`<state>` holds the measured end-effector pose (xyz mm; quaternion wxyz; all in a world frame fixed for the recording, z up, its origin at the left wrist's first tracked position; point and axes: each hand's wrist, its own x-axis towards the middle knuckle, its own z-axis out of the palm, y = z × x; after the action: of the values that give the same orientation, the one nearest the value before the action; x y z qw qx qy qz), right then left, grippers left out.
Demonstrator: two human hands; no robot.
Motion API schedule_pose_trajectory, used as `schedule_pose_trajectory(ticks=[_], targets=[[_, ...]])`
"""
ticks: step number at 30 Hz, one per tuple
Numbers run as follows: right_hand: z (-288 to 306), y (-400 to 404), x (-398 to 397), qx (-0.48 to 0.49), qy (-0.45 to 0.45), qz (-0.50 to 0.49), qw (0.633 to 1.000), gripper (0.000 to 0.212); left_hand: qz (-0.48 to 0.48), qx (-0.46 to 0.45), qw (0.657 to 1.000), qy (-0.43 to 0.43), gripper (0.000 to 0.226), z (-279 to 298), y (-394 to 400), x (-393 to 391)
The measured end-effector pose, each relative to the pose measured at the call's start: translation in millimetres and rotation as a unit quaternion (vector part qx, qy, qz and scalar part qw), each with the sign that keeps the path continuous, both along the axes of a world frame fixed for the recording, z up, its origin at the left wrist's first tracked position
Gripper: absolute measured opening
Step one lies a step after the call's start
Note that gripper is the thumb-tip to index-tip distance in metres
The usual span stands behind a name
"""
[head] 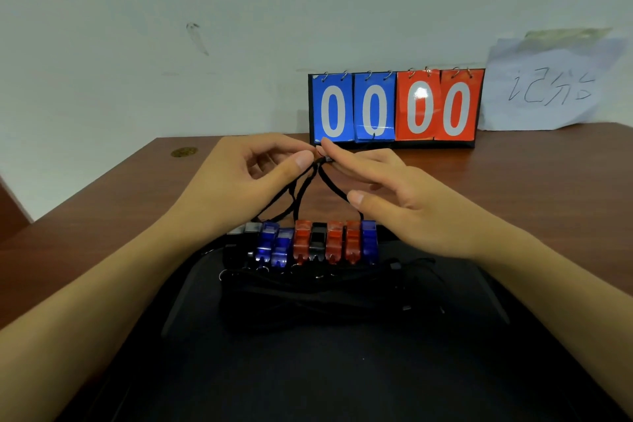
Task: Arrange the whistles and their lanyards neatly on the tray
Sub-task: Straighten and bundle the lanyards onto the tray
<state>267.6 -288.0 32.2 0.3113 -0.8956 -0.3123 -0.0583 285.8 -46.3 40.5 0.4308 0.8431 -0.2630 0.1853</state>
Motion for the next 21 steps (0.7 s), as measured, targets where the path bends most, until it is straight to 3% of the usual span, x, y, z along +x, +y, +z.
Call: schedule_pose_trajectory(ticks=[8,12,16,21], targets=[[3.8,0.5,-4.8,-0.003,-0.012,0.028,1.000,0.071,-0.022,-0.033,0.998,0.056,0.023,-3.3,-9.1,-0.6],[3.9,2.7,-7.1,0.019,-0.022,0.043,0.999,0.081,-0.037,-0.050,0.995,0.077,0.015,-5.0,-10.0,1.3],[3.6,3.2,-3.7,0.094,0.038,0.045,0.994,0.097,-0.087,-0.107,0.982,0.131,0.023,-2.2,-5.5,1.1],[4.0,4.7,0.0,0.134,0.085,0.053,0.986,0.096,-0.157,-0.101,0.970,0.154,0.024,0.2,-2.7,-1.8]])
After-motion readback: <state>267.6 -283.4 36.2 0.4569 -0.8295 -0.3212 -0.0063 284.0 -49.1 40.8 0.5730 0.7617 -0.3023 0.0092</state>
